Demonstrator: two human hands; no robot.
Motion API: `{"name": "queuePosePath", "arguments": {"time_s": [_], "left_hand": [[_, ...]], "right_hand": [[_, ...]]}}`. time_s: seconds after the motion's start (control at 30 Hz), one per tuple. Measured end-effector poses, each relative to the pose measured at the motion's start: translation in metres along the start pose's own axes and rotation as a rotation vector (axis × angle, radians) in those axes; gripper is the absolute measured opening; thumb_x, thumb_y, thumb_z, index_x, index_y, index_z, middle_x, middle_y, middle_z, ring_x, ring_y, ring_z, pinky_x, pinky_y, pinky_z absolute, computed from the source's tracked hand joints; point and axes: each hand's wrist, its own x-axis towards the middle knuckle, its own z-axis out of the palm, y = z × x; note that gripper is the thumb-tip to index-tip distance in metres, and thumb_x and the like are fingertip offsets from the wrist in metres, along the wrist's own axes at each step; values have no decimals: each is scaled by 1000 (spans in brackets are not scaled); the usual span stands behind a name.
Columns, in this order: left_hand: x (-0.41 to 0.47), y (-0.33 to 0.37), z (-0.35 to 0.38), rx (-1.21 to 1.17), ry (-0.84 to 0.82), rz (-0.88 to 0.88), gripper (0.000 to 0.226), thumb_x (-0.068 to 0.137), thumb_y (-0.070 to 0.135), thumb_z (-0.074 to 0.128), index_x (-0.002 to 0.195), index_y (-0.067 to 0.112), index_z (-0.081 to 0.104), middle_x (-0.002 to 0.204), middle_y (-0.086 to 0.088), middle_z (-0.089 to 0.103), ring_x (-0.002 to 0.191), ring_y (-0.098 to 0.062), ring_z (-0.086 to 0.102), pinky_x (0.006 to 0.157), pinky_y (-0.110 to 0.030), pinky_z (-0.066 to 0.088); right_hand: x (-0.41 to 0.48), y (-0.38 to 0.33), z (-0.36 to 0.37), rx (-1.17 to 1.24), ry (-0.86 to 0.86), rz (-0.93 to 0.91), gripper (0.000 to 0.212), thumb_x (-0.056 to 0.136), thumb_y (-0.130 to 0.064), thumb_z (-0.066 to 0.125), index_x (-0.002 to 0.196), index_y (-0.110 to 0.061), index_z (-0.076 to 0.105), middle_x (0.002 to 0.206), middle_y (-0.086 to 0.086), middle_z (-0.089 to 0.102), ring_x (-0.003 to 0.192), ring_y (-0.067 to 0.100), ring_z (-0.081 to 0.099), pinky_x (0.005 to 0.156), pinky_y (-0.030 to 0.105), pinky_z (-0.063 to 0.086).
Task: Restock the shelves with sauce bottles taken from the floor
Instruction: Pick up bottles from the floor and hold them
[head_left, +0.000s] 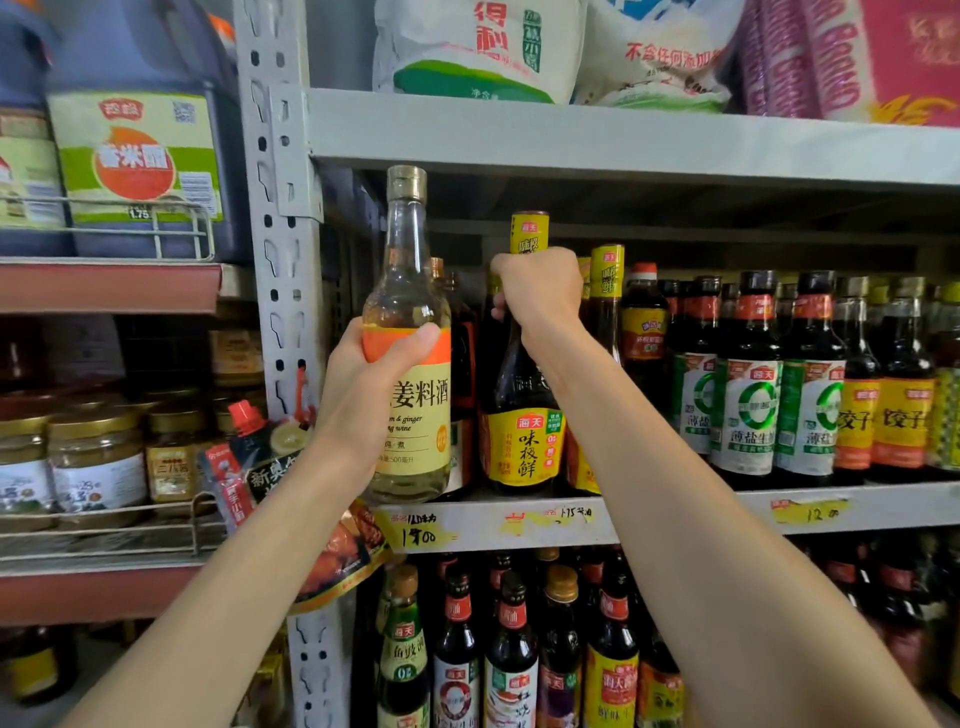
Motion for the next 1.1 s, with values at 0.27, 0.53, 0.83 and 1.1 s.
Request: {"name": "queuePosePath", "arguments": {"time_s": [0.27,0.53,0.83,1.1], "left_hand": [[-4,-2,0,-25,-12,-2,47,66,51,75,105,28,62,97,-1,74,86,-18,73,61,-24,57],[-14,-13,3,-45,-27,-36,49,68,48,75,110,27,62,99,-1,74,89,-18,73,68,-30,57],[-37,-31,-1,-83,-31,-91,54,62,50,77,109,26,64,94,-5,75,82,-25,74,62,-31,58],[-57,-41,-2,-80,-24,-148,52,60,53,76,106,30,66,99,-4,75,91,-23,73,76,-40,56]], "right_hand": [[6,15,7,-83,-14,59,13,85,-23,71,80,-14,63,62,0,68,47,8,66,54,26,56],[12,26,4,-64,-34,73,15,89,-23,71,94,-9,68,69,2,70,58,11,70,65,29,62],[0,37,9,-236,89,-216,57,89,-31,73,130,-9,40,87,-4,55,76,13,58,53,20,40],[-15,51,2,-159,87,-331,71,90,-16,71,149,-10,32,139,5,52,122,17,56,91,19,41]]}}
